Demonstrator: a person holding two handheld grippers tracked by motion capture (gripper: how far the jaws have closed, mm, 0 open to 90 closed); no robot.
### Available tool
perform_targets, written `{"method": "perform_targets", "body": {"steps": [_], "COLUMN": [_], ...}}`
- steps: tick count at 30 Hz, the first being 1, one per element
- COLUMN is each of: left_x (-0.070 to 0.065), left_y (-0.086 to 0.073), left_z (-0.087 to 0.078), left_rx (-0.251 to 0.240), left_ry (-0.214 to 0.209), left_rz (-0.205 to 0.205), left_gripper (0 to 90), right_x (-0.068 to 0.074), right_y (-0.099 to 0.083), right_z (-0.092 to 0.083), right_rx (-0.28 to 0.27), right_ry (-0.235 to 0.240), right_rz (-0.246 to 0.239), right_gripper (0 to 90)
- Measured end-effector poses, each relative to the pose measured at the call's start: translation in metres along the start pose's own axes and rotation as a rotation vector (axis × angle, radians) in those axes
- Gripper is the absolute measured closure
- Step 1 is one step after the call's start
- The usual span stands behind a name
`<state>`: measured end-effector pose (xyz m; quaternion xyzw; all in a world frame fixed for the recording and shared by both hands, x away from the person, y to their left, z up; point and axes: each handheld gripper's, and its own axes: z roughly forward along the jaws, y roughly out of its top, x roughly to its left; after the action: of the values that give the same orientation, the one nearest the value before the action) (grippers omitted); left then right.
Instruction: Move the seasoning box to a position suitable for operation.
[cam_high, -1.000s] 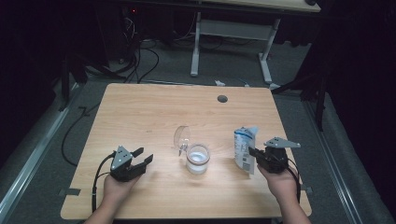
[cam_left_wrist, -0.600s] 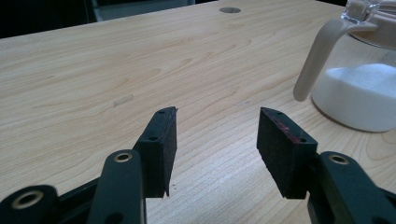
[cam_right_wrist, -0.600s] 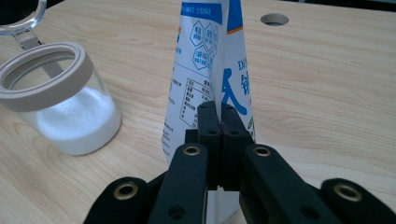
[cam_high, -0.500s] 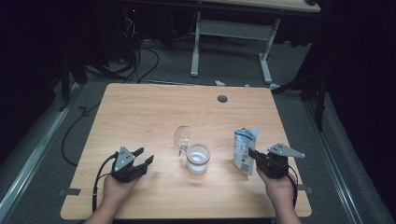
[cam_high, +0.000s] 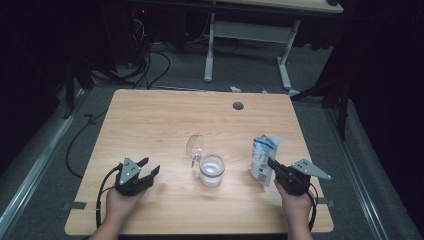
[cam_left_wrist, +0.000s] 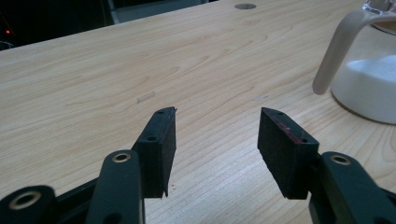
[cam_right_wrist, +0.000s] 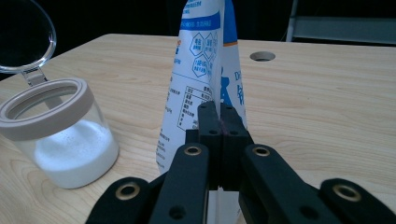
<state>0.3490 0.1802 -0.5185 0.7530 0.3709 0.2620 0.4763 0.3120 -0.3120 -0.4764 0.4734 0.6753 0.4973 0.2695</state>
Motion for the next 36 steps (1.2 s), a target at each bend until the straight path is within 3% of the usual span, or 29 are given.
{"method": "perform_targets", "body": {"steps": [8, 18, 20, 27, 36], "left_x": [0.000, 0.005, 0.004, -0.001, -0.002], "left_y": [-0.005, -0.010, -0.010, -0.007, -0.008], "left_z": [-0.007, -0.015, -0.014, -0.012, -0.012], "left_rx": [0.003, -0.006, -0.004, -0.007, -0.006], "left_ry": [0.012, 0.019, 0.012, 0.000, -0.002], "left_rz": [0.007, -0.013, -0.009, 0.016, 0.017], "left_gripper": [47.1, 47.0, 47.0, 47.0, 47.0], "right_x": [-0.009, -0.017, -0.017, -0.020, -0.016], "right_y": [-0.002, -0.003, -0.006, -0.014, -0.015], "right_z": [-0.001, 0.005, 0.007, 0.001, 0.002], "right_rx": [-0.031, -0.066, -0.047, -0.057, -0.049], "right_ry": [-0.024, -0.060, -0.071, -0.091, -0.103], "right_rz": [0.009, 0.002, 0.002, 0.014, -0.003], "right_gripper": [90.0, 90.0, 90.0, 89.2, 85.9]}}
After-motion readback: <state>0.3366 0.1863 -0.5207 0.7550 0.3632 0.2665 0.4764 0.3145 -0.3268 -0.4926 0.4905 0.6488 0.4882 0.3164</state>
